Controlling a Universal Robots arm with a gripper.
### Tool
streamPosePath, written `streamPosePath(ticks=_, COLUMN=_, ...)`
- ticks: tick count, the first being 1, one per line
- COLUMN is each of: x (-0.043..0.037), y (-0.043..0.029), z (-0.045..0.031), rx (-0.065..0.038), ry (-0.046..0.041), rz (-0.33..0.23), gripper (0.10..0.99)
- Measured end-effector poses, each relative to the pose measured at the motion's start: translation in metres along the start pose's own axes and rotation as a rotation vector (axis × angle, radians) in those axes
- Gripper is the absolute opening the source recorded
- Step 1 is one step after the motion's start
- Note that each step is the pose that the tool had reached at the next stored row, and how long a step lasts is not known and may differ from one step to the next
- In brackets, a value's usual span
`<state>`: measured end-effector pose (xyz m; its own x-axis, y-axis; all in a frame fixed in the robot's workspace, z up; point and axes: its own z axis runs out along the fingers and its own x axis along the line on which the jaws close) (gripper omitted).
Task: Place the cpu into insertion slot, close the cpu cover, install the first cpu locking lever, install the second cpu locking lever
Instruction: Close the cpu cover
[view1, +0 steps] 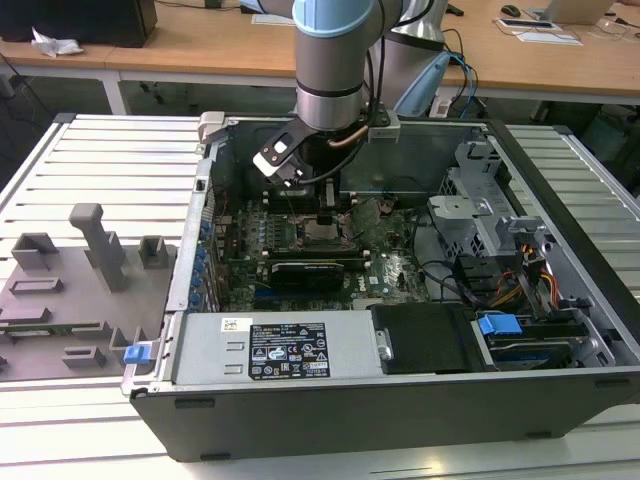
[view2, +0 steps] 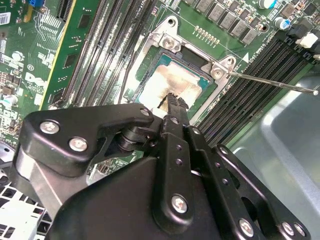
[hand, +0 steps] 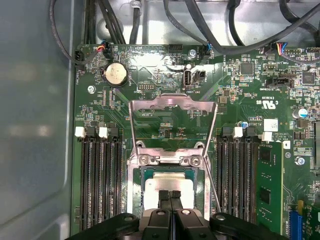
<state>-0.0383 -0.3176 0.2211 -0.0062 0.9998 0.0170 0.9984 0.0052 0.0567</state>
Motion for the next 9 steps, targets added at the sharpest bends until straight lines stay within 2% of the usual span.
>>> streamPosePath(ticks=9, x=0.0000, y=0.0000, z=-0.0011, rx=0.000, ry=-0.0002, rz=0.000, gripper=0.106)
